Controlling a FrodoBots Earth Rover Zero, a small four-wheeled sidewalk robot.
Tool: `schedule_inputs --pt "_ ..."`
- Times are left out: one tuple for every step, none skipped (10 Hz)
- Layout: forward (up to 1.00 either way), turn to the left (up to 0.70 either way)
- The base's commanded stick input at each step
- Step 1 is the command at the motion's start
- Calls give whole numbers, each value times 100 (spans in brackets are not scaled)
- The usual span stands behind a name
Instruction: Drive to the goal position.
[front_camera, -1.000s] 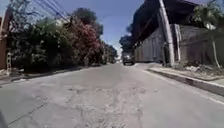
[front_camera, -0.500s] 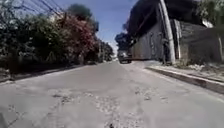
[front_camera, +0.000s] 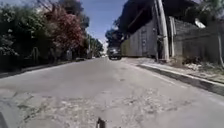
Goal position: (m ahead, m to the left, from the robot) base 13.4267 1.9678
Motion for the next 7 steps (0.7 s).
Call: schedule_inputs --pt "100 0" --pt "100 0" --pt "100 0" --pt "100 0" --pt "100 0" --pt "100 0" --pt "100 0"
